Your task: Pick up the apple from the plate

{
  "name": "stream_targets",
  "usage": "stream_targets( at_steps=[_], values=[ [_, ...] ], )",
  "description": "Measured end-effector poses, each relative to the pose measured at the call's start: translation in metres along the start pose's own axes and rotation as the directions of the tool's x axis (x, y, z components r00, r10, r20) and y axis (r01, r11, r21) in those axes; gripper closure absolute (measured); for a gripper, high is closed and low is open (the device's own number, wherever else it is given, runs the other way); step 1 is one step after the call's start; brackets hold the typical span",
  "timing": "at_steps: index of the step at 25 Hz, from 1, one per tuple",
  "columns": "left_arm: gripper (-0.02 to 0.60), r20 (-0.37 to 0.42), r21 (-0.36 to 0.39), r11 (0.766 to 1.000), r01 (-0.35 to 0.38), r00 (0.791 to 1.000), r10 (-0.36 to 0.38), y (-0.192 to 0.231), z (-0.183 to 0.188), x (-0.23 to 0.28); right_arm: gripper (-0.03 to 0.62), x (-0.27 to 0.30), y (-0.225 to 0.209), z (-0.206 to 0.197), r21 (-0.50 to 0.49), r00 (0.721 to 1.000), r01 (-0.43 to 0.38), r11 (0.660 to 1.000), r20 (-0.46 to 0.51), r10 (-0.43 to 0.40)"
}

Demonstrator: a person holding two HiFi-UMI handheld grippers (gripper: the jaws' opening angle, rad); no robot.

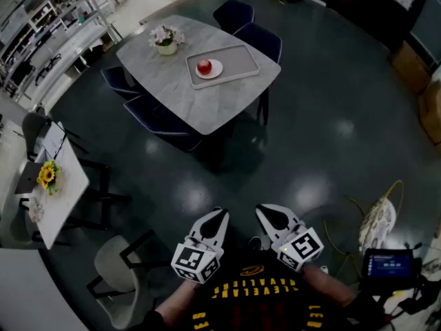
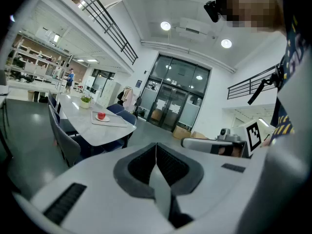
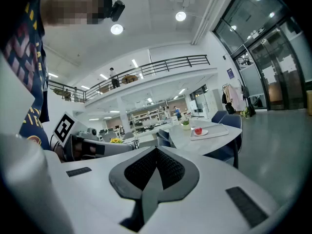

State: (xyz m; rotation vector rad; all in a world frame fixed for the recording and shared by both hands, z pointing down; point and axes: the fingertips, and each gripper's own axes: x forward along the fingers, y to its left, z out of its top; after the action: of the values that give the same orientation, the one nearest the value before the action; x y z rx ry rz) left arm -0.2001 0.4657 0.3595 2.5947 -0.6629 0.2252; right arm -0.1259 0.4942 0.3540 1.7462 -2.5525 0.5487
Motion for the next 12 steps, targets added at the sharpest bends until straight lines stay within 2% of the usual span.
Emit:
stream_targets(
  at_steps=[5, 9, 12],
  values=[
    [0.574, 0.019, 0.037, 0.999, 0.017, 1.0, -0.018, 0.033, 0.036, 0.013, 0.583, 0.039, -0.007, 0.023, -0.019, 0.999, 0.014, 1.0, 0.03, -0.013],
    [0.574, 0.033, 0.058, 0.998, 0.031, 0.999, -0.033, 0.068, 0.063, 0.038, 0.583, 0.076, -0.027, 0.046, 0.008, 0.995, 0.027, 1.0, 0.091, -0.028],
    [0.574, 0.039, 0.066, 0.997, 0.042, 0.998, -0.044, 0.091, 0.079, 0.047, 0.583, 0.103, -0.033, 0.053, 0.021, 0.995, 0.047, 0.999, 0.082, -0.049]
  ],
)
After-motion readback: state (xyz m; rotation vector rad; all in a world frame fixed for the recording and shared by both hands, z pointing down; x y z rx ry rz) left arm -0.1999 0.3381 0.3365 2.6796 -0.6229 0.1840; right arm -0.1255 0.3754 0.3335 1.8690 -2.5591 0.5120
